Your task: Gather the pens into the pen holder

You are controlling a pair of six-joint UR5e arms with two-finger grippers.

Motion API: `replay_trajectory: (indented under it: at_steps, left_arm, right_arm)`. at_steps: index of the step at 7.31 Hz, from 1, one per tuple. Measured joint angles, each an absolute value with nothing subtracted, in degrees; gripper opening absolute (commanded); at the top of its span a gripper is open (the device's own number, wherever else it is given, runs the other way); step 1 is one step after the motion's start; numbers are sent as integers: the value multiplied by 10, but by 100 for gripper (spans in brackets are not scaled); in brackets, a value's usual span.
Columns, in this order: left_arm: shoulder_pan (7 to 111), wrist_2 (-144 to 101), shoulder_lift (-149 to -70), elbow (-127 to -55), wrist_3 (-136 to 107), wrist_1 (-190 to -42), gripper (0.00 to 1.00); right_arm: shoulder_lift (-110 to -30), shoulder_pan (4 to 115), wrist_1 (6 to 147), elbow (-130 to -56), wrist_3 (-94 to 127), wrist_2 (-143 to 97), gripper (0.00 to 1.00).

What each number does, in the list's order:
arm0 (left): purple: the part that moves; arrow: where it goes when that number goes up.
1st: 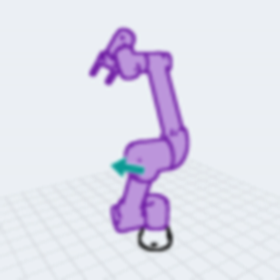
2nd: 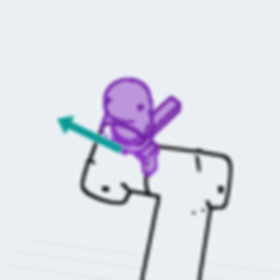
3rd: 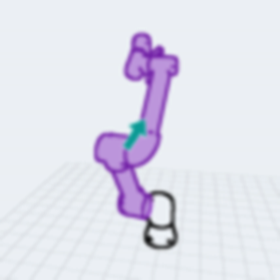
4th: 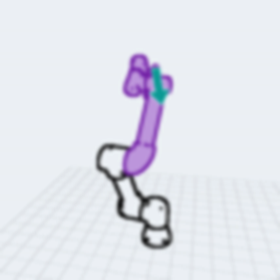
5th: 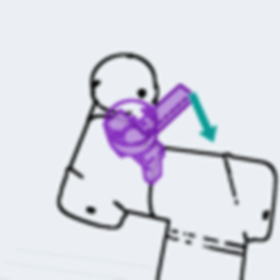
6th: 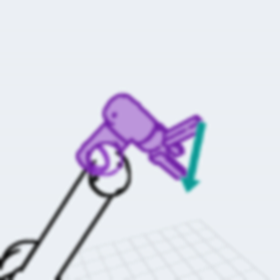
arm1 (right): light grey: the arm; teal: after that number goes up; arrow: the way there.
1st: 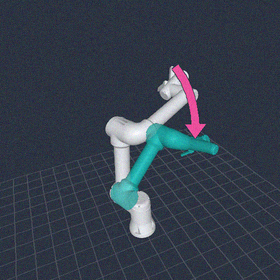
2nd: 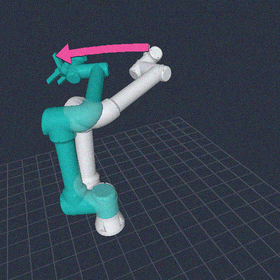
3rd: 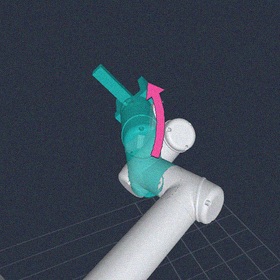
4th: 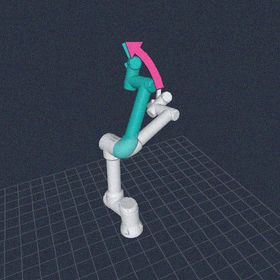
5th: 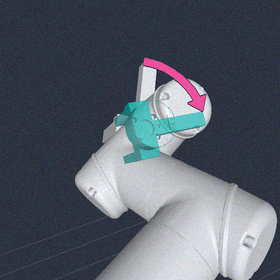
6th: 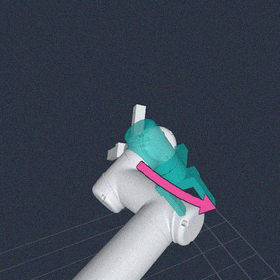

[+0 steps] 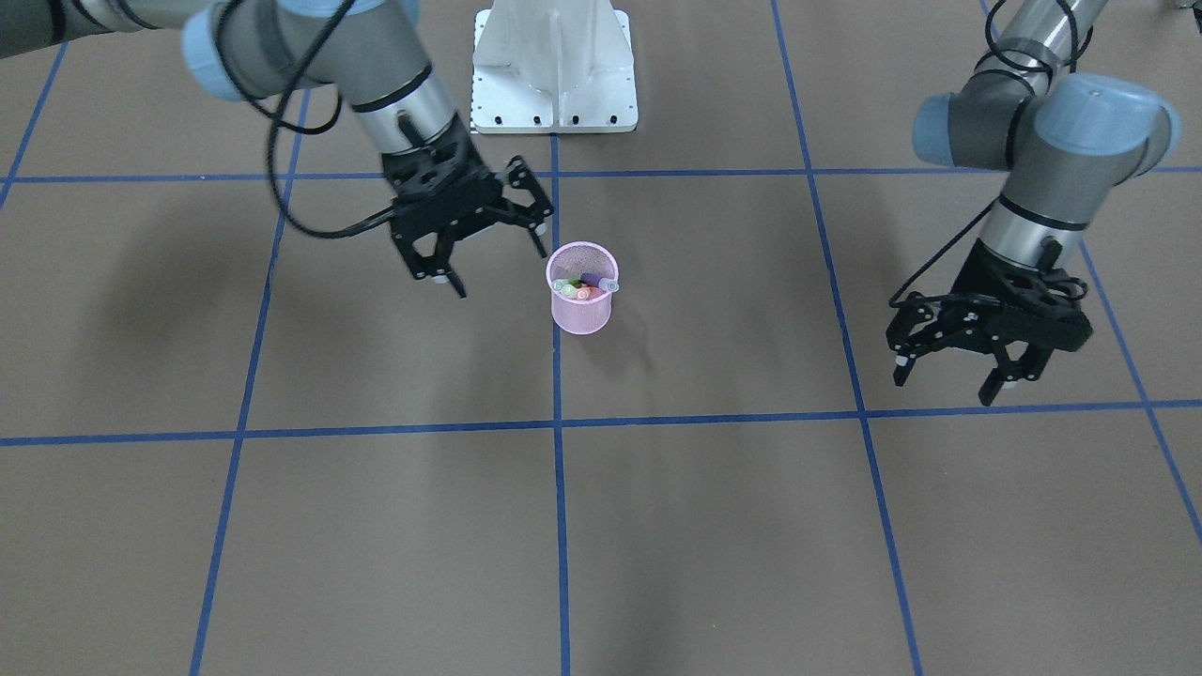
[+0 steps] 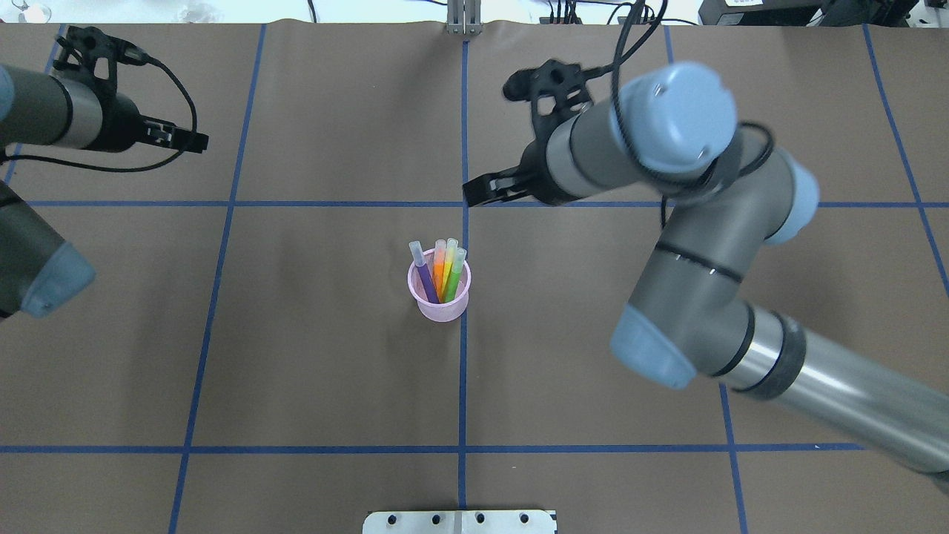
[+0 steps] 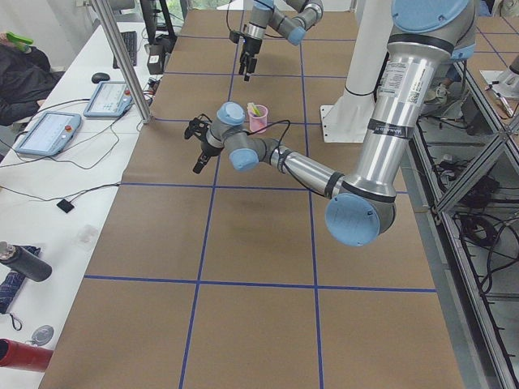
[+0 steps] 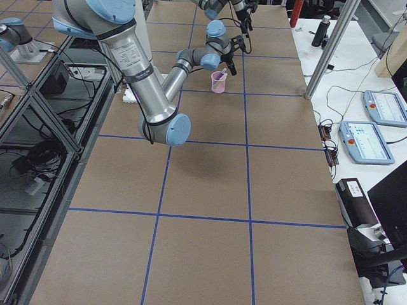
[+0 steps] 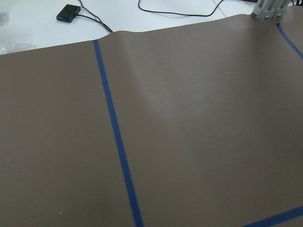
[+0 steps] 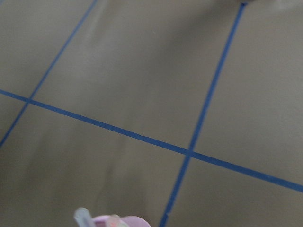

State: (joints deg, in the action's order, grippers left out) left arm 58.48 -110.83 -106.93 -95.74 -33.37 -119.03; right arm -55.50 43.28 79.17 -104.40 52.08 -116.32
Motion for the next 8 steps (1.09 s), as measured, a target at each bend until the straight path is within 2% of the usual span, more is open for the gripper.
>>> replay_trajectory:
  at_steps: [2, 4, 6, 8]
  left_arm:
    - [690, -1213, -1111, -952, -168, -1008, 100]
    - [767, -1272, -1152, -927, -17, -848, 100]
    - [834, -1297, -1143, -908, 70, -808, 100]
    - [877, -1367, -1087, -898, 80, -835, 100]
  right_arm:
    - [-632, 570, 878, -1044, 422, -1308, 100]
    - [-686, 669, 971, -1026, 268, -1333, 100]
    - [-708, 740, 1062, -995, 74, -1324, 100]
    - [-744, 797, 1076, -983, -11, -1326, 100]
